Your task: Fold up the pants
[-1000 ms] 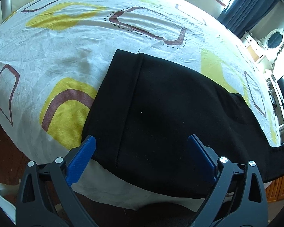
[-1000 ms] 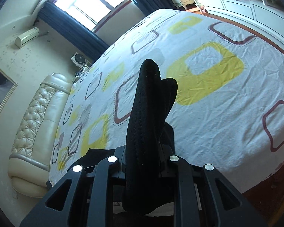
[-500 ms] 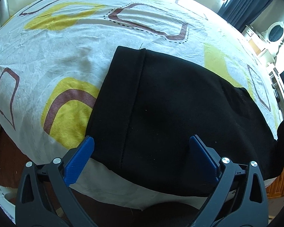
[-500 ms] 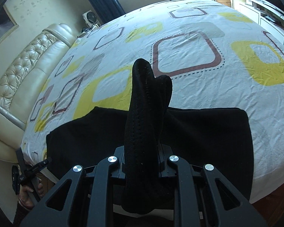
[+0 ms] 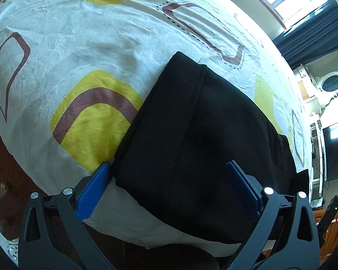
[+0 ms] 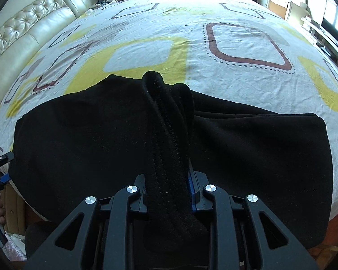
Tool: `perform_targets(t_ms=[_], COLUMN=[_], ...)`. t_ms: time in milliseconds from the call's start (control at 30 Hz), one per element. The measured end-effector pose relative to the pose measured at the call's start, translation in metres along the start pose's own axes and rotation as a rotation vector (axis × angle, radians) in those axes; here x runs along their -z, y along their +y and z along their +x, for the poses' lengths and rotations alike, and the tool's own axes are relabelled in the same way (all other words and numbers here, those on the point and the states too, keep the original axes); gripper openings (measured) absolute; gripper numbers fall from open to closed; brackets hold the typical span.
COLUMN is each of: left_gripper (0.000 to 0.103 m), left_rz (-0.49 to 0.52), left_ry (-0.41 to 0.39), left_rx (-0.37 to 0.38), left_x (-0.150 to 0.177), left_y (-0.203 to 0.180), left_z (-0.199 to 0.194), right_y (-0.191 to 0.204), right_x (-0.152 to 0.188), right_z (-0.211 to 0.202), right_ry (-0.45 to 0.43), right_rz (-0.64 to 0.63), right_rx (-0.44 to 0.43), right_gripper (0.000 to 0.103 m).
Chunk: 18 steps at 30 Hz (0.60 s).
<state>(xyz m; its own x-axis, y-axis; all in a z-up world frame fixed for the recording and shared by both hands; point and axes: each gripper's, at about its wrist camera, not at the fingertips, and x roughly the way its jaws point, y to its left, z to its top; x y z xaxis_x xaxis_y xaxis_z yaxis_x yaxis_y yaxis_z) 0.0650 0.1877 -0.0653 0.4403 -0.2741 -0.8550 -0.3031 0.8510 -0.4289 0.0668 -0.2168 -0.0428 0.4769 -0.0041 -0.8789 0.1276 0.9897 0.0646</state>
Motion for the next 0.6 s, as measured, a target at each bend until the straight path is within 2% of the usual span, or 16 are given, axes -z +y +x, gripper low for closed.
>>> perform_targets(t_ms=[133,333,433,533,600], left_gripper=[0.100,0.100,0.100,0.100,0.100], left_rz=[0.018,0.023,0.021,-0.002,-0.022], left_ry=[0.003,0.005,0.009,0.014,0.016], left_rx=[-0.010,-0.006,0.006,0.035,0.064], left_x=[-0.001,-0.001,-0.002,-0.005,-0.007], left_y=[-0.003,-0.003,-0.002,0.003,0.008], left_z=[0.002,0.002,0.003,0.000,-0.003], right_y=[0.012,0.033,0.041,0.052,0.061], right_x=[0.005,0.015,0.019,0.022,0.024], right_z=[-0.001,-0.003,-0.009,-0.017,-0.023], right_ry=[-0.009,-0.025,-0.037,-0.044,-0.052], right_rz=[-0.035,-0.083,-0.090,-0.098,-0.119], right_rx=[0.006,0.001,-0.047,-0.128,-0.153], right_gripper=[0.037,0.042,0.048,0.049,0.056])
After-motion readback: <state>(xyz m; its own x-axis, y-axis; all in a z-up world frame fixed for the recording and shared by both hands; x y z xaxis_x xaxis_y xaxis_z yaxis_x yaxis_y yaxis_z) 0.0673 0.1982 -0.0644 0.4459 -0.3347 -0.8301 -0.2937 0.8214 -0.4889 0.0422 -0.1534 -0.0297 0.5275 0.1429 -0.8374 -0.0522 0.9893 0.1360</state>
